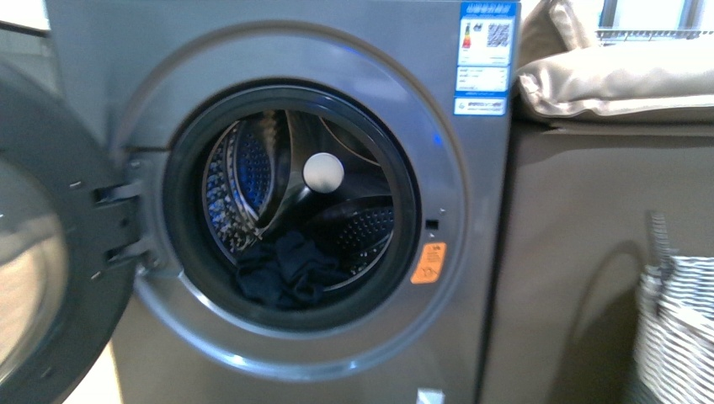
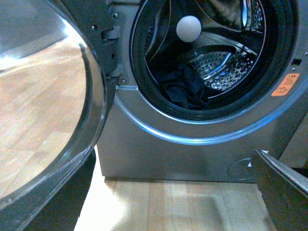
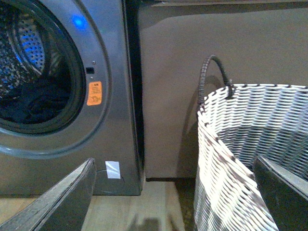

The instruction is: Collect clothes from washing machine

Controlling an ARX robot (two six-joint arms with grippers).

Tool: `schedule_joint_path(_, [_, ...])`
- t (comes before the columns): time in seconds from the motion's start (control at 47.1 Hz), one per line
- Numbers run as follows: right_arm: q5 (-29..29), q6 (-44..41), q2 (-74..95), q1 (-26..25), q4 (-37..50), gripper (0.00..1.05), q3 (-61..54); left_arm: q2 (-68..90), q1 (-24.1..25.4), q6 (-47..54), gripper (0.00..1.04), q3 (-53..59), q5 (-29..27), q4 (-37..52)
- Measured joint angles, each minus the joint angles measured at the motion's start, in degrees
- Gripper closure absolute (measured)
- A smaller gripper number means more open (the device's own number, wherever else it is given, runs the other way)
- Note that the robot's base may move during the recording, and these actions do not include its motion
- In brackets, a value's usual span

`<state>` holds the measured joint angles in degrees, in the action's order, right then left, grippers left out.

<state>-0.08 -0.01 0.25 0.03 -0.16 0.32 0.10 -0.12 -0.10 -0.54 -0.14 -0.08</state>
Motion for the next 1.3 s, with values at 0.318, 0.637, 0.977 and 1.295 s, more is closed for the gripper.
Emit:
schedule_joint_path(0.318, [-0.02, 0.0, 0.0, 0.0, 0.0, 0.08, 0.0, -0.02, 0.0, 0.02, 0.07, 0.0, 0.11, 0.0])
schedule_joint_path(0.637, [-0.13, 0.0, 0.0, 0.0, 0.0, 0.08, 0.0, 8.09, 3.58, -9.49, 0.07, -1.79, 19.1, 2.16])
schedule_joint_path(0.977, [0.02, 0.0, 0.0, 0.0, 0.0, 0.08, 0.0, 54.18, -9.46, -8.7, 0.07, -17.14, 12.83, 37.83])
schedule_joint_path(1.295, [0.02, 0.0, 0.0, 0.0, 0.0, 0.08, 0.0, 88.13, -11.39, -2.43, 0.07, -34.93, 10.1, 44.61])
